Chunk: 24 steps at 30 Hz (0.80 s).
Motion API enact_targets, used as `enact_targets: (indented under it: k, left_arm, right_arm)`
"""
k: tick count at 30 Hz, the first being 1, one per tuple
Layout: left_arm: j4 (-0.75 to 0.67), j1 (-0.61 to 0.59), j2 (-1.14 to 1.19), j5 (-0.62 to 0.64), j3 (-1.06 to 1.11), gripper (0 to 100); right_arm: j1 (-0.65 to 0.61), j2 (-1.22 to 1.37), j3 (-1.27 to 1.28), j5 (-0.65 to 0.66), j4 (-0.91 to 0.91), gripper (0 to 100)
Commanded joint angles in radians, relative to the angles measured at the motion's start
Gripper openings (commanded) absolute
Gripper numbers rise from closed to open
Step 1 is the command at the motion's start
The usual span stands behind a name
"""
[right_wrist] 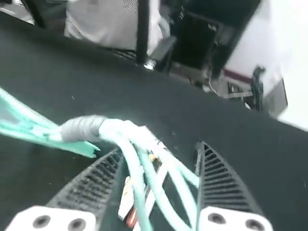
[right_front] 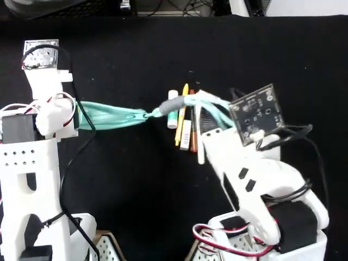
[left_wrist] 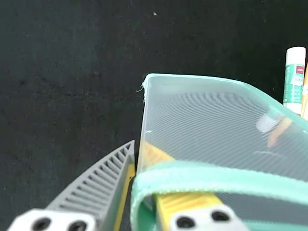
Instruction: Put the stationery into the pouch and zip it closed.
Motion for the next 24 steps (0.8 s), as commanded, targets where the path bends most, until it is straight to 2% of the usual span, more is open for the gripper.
enact_targets:
  k: [1, 6, 8, 12, 16, 18, 21, 24]
  left_arm:
    - [-0.015, -0.007, -0.002, 0.006, 0.002, 3]
    - [-0.057, 0.001, -0.006, 0.005, -0.005, 3]
    - [-0.083, 0.001, -0.005, 0.006, -0.008, 3]
    - [-0.153, 0.002, 0.002, 0.006, -0.002, 3]
    - [-0.166, 0.002, 0.002, 0.006, -0.005, 3]
    - [-0.163, 0.002, 0.002, 0.006, -0.002, 3]
    - [-0.160, 0.002, 0.003, 0.012, 0.002, 3]
    - [-0.164, 0.002, -0.003, 0.014, 0.053, 3]
  right_arm:
    - [0.021, -0.010, -0.038, -0.012, 0.094, 19.8]
    - [-0.052, -0.016, 0.081, 0.008, 0.293, 21.6]
    - [-0.046, -0.018, 0.157, 0.084, 0.322, 26.5]
    - [-0.029, -0.018, 0.306, 0.249, 0.288, 27.3]
    - [0.035, -0.013, 0.352, 0.269, 0.282, 24.4]
    - [0.023, -0.016, 0.377, 0.275, 0.302, 24.3]
    - [-0.092, -0.018, 0.401, 0.350, 0.305, 24.3]
    - [-0.273, -0.019, 0.392, 0.382, 0.296, 24.3]
